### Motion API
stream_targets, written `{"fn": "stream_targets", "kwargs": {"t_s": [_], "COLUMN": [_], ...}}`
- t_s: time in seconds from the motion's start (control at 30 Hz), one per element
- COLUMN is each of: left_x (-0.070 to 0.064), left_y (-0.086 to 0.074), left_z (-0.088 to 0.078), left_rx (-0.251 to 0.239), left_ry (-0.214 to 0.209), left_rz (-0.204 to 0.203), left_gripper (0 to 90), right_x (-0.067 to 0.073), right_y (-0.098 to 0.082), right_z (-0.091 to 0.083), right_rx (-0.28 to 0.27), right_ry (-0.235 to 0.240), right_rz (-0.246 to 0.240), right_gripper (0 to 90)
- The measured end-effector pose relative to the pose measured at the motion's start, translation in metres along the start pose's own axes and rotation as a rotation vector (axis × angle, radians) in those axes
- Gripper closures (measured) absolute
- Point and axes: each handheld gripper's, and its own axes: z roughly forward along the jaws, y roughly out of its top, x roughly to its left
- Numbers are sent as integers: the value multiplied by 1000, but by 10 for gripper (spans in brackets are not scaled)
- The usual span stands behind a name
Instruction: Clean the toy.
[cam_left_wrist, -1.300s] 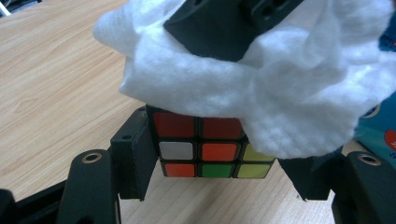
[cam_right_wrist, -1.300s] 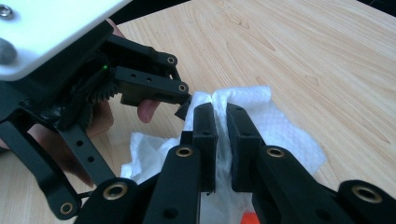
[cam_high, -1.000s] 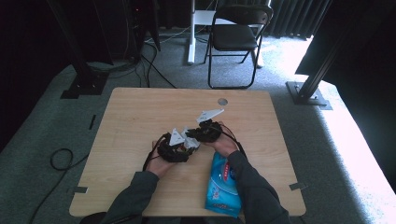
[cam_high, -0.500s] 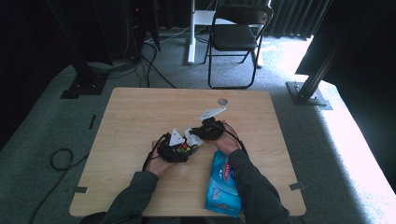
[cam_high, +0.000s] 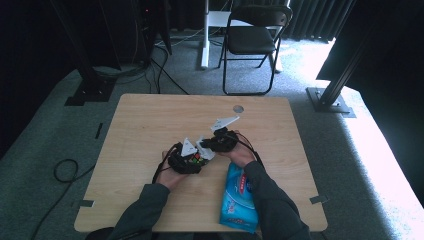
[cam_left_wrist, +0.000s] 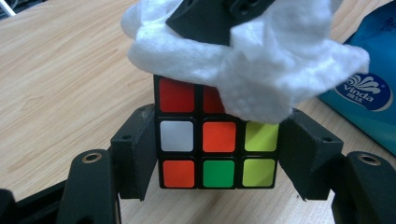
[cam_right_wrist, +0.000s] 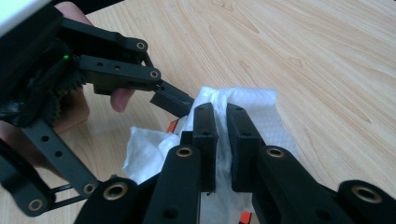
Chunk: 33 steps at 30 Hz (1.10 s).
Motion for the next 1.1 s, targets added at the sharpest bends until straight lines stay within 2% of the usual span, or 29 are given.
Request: {"fn": "stream_targets", "kwargs": {"t_s": [0.2, 1.1], "left_x": [1, 0], "left_y": [0, 3], "left_z": [-1, -9], "left_rx": [-10, -32], "left_ry": [7, 4], "left_rz": [-4, 9], "left_gripper": [346, 346], "right_x": [-1, -31], "right_y": [0, -22], "right_z": [-5, -17], "right_rx": [-10, 14], "right_ry": [-4, -87], "right_rz": [-3, 79], "right_gripper": [839, 840]}}
